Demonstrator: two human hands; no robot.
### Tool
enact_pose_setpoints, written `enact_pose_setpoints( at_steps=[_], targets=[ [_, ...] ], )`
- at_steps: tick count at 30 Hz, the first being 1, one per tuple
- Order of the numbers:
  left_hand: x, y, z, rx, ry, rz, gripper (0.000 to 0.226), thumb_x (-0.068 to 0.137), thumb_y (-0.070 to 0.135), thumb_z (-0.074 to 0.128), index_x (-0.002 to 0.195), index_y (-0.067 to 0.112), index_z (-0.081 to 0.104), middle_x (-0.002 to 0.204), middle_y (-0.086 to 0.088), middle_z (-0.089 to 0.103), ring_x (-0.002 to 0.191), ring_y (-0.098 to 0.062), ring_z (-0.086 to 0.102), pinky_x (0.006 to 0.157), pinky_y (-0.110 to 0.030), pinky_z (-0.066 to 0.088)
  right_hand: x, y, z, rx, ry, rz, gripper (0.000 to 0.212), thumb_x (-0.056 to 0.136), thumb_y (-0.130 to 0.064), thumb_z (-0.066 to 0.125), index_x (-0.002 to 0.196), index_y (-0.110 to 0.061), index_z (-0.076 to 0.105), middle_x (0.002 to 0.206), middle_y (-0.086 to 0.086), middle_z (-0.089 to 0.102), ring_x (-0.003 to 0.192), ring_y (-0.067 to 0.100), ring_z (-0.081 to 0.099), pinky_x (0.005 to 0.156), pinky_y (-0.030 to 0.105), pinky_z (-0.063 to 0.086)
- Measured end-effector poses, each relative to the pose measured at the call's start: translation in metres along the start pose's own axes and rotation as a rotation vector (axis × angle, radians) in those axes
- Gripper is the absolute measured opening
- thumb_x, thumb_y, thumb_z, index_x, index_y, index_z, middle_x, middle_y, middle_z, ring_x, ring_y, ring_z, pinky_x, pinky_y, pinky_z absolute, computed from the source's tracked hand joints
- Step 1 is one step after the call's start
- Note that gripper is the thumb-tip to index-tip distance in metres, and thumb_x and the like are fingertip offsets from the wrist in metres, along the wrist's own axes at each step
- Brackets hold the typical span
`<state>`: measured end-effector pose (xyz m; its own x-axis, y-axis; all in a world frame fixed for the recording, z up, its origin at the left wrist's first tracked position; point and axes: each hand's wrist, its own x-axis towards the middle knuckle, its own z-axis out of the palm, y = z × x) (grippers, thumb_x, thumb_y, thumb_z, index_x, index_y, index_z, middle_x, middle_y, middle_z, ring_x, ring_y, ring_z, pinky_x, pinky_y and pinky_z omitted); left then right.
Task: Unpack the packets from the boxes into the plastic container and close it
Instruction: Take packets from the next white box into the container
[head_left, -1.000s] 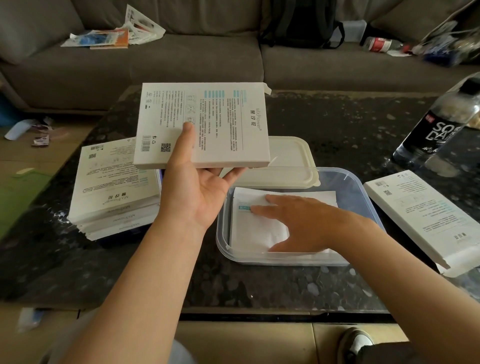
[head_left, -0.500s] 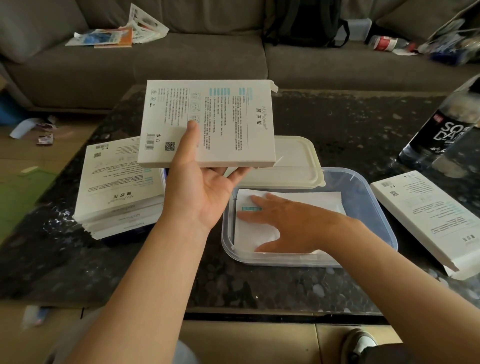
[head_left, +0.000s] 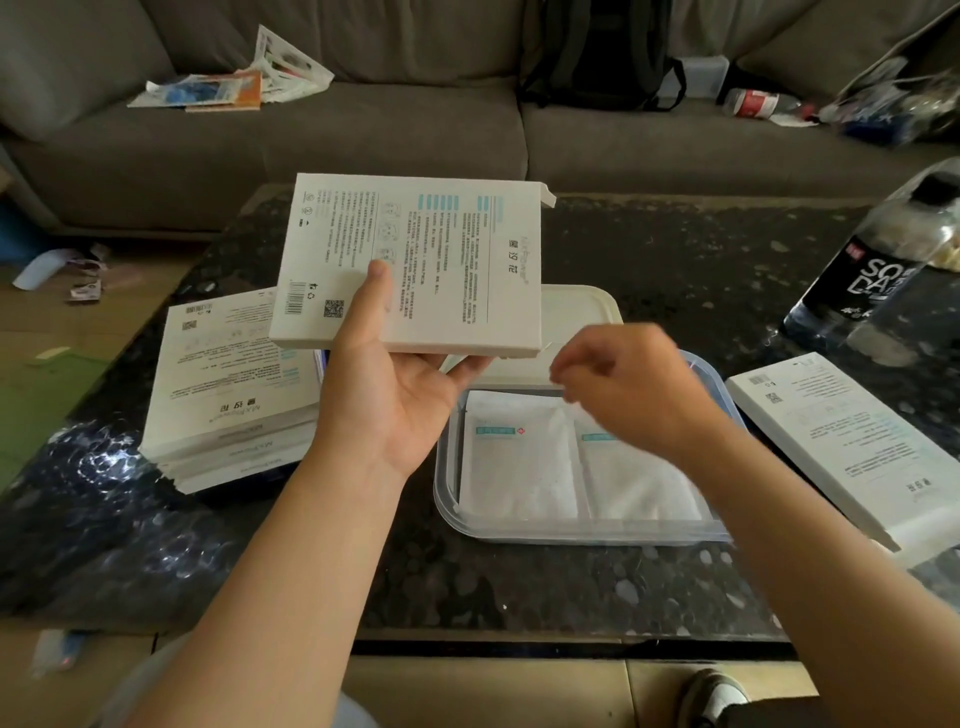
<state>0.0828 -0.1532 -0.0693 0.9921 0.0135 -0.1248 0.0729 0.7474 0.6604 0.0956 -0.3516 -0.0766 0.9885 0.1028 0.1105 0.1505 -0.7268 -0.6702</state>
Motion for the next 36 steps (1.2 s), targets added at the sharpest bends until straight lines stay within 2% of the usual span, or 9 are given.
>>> enact_pose_setpoints(
  at_steps=[3, 5, 9, 15, 23, 28, 30, 33, 36],
  targets=[
    [0.000, -0.002, 0.002, 0.021, -0.003, -0.008, 0.040, 0.100, 0.039, 0.059, 0.139, 0.033, 0.058, 0.130, -0.010, 0.072, 0.117, -0.031, 0.072, 0.087, -0.053, 0.061, -0.001, -0.015, -0.021, 0.438, 0.119, 0.038, 0.010, 0.094, -0.006, 0.064, 0.092, -0.011, 0.073, 0.077, -0.001, 0.074, 0.070, 0.018, 0.072, 0.065, 0.033, 0.063],
    [-0.002, -0.005, 0.004, 0.043, -0.010, -0.014, 0.042, 0.097, 0.040, 0.060, 0.139, 0.033, 0.058, 0.129, -0.010, 0.072, 0.117, -0.031, 0.072, 0.087, -0.054, 0.061, -0.005, -0.025, -0.026, 0.568, 0.084, 0.054, 0.004, 0.094, -0.010, 0.067, 0.093, -0.007, 0.070, 0.079, -0.001, 0.075, 0.071, 0.023, 0.073, 0.062, 0.032, 0.062],
    [-0.004, -0.011, 0.007, 0.063, -0.056, -0.038, 0.047, 0.093, 0.041, 0.061, 0.140, 0.033, 0.058, 0.129, -0.011, 0.072, 0.118, -0.032, 0.071, 0.087, -0.054, 0.060, -0.007, -0.030, -0.027, 0.710, 0.008, 0.143, 0.014, 0.096, -0.014, 0.065, 0.096, 0.000, 0.064, 0.091, 0.002, 0.078, 0.079, 0.028, 0.076, 0.061, 0.032, 0.059],
    [-0.006, -0.014, 0.010, 0.091, -0.168, -0.075, 0.040, 0.100, 0.038, 0.054, 0.139, 0.032, 0.058, 0.128, -0.010, 0.072, 0.118, -0.032, 0.071, 0.087, -0.055, 0.060, -0.008, -0.030, -0.031, 0.672, -0.028, 0.153, 0.019, 0.093, -0.015, 0.067, 0.104, -0.001, 0.062, 0.090, 0.001, 0.078, 0.083, 0.022, 0.077, 0.065, 0.039, 0.063],
    [-0.008, -0.017, 0.010, 0.093, -0.189, -0.095, 0.044, 0.097, 0.034, 0.056, 0.141, 0.031, 0.057, 0.128, -0.011, 0.071, 0.119, -0.033, 0.070, 0.082, -0.052, 0.061, -0.005, -0.026, -0.027, 0.587, 0.006, 0.153, 0.020, 0.090, -0.012, 0.072, 0.108, -0.007, 0.065, 0.090, -0.004, 0.078, 0.080, 0.015, 0.077, 0.061, 0.037, 0.063],
    [-0.007, -0.022, 0.007, 0.089, -0.216, -0.102, 0.039, 0.099, 0.032, 0.058, 0.138, 0.032, 0.060, 0.131, -0.012, 0.070, 0.122, -0.034, 0.069, 0.087, -0.056, 0.059, -0.006, -0.022, -0.024, 0.528, 0.039, 0.131, 0.025, 0.089, -0.012, 0.074, 0.113, -0.010, 0.067, 0.099, -0.001, 0.077, 0.080, 0.017, 0.077, 0.062, 0.042, 0.064],
    [-0.006, -0.023, 0.007, 0.091, -0.217, -0.105, 0.037, 0.100, 0.031, 0.058, 0.137, 0.033, 0.061, 0.131, -0.012, 0.070, 0.122, -0.034, 0.068, 0.088, -0.057, 0.059, -0.007, -0.021, -0.023, 0.522, 0.051, 0.130, 0.023, 0.090, -0.010, 0.072, 0.113, -0.010, 0.067, 0.097, -0.004, 0.077, 0.078, 0.014, 0.077, 0.059, 0.039, 0.063],
    [-0.006, -0.025, 0.007, 0.093, -0.217, -0.108, 0.039, 0.101, 0.030, 0.058, 0.140, 0.032, 0.059, 0.136, -0.013, 0.068, 0.125, -0.035, 0.067, 0.091, -0.058, 0.058, -0.008, -0.020, -0.026, 0.563, 0.051, 0.145, 0.015, 0.091, -0.004, 0.069, 0.103, -0.013, 0.069, 0.080, -0.016, 0.076, 0.074, 0.007, 0.075, 0.052, 0.027, 0.059],
    [-0.005, -0.025, 0.007, 0.084, -0.201, -0.100, 0.042, 0.101, 0.031, 0.057, 0.143, 0.031, 0.057, 0.137, -0.013, 0.067, 0.126, -0.035, 0.066, 0.092, -0.058, 0.058, -0.008, -0.020, -0.031, 0.622, 0.025, 0.159, 0.013, 0.092, -0.003, 0.067, 0.095, -0.015, 0.071, 0.083, -0.010, 0.078, 0.077, 0.012, 0.077, 0.057, 0.029, 0.061]
  ],
)
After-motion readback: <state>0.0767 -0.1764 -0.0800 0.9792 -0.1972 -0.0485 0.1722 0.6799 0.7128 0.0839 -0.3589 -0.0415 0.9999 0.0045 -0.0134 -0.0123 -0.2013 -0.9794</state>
